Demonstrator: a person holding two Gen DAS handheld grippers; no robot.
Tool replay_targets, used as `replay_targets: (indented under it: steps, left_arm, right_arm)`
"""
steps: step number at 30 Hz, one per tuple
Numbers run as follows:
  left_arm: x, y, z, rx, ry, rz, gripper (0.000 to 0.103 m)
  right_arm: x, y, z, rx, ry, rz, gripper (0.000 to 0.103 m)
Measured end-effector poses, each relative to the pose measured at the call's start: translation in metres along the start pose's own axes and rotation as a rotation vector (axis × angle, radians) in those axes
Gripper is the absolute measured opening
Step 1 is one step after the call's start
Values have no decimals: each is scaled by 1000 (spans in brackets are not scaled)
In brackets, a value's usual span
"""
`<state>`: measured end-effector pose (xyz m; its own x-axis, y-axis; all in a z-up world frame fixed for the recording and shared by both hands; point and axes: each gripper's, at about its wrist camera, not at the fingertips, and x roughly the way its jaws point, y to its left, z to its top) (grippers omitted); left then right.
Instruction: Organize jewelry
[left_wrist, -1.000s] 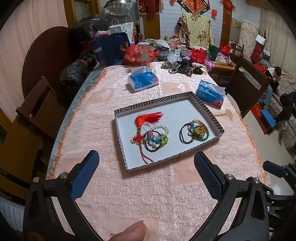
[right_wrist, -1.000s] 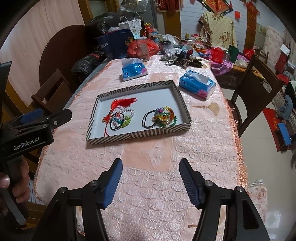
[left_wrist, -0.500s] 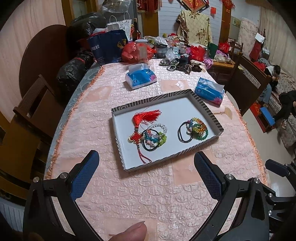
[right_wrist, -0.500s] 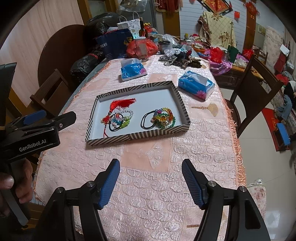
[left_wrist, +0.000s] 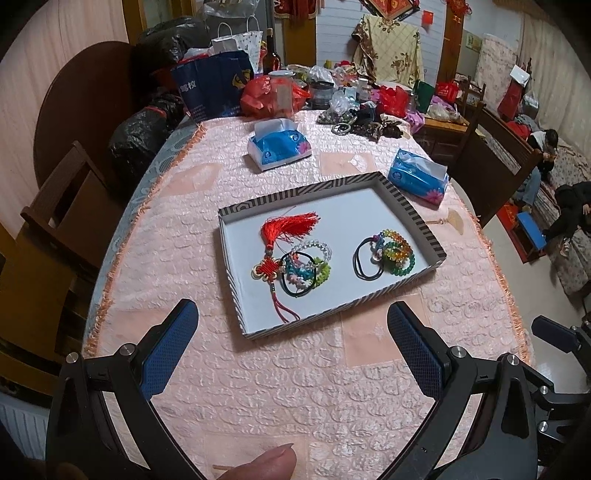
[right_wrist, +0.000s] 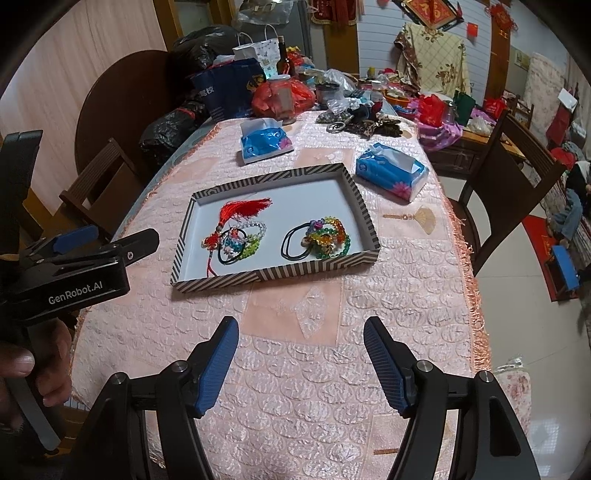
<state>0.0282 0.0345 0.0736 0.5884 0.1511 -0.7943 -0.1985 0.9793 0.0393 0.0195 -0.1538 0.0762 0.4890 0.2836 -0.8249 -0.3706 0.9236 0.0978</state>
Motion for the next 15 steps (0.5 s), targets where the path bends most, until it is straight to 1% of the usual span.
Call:
replay_targets:
  steps: [7, 15]
  left_arm:
    - [8, 2, -1, -19, 28, -6, 102]
    - [9, 3, -1, -21, 35, -7, 102]
  right_arm:
    - [3, 0, 1, 2, 4, 0, 68]
    - [4, 0, 1, 1, 3, 2, 68]
